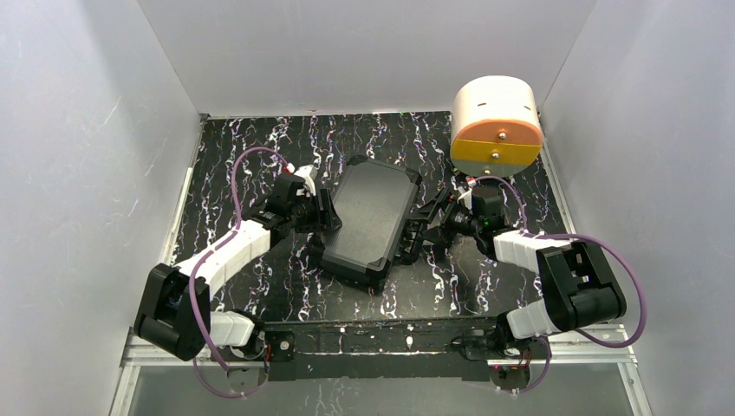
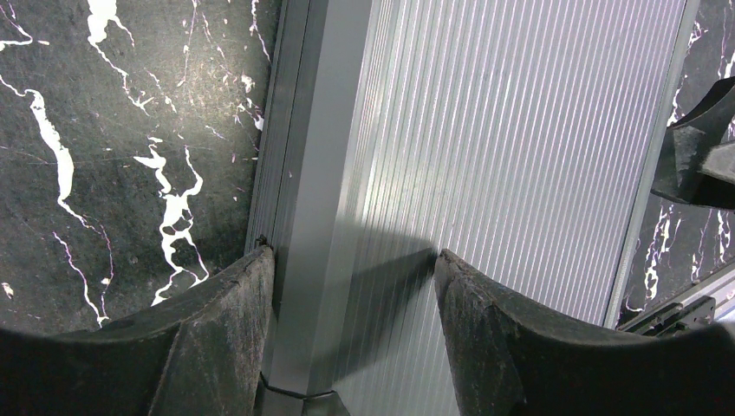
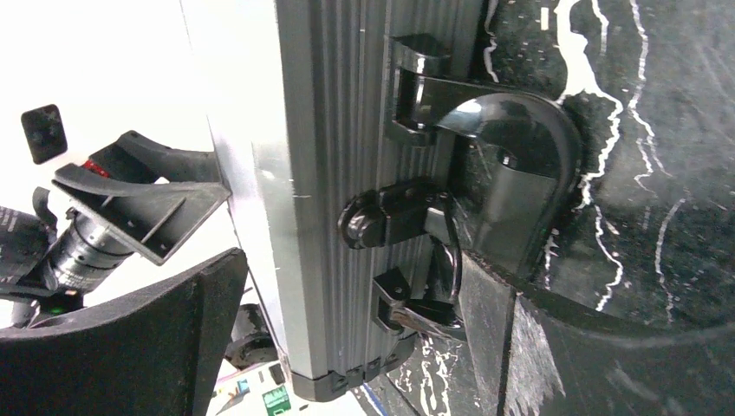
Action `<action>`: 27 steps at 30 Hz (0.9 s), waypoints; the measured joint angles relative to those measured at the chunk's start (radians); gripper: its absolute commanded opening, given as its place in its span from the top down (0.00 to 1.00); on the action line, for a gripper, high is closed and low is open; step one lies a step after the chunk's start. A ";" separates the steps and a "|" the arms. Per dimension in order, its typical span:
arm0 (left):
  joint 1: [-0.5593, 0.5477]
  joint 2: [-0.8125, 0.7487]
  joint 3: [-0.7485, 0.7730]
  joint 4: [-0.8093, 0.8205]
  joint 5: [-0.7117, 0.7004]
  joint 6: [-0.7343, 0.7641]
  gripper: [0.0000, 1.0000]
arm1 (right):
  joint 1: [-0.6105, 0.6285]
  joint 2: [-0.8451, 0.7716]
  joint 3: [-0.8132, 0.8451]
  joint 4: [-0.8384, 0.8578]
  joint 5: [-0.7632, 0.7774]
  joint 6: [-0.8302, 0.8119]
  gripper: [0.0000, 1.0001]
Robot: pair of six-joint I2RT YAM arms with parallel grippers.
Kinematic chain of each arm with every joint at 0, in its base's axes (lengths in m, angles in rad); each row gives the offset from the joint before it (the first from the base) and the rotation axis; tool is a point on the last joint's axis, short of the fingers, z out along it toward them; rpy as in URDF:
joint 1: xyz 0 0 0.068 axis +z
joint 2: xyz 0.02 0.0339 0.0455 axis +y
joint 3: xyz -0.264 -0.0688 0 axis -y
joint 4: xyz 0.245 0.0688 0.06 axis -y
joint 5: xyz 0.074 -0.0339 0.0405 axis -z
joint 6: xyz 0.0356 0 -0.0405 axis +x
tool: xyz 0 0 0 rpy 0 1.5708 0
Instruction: Pack up texas hold em set
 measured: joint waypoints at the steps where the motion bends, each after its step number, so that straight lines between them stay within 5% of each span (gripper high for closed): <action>1: 0.000 0.000 0.000 0.000 0.000 0.000 0.41 | 0.000 0.000 0.005 0.001 -0.008 0.000 0.02; 20: 0.001 0.005 0.001 0.007 -0.001 -0.001 0.41 | 0.053 0.100 0.160 -0.107 -0.027 -0.056 0.53; 27: 0.003 0.006 0.001 0.010 0.000 -0.001 0.41 | 0.054 0.095 0.183 -0.158 -0.019 -0.080 0.31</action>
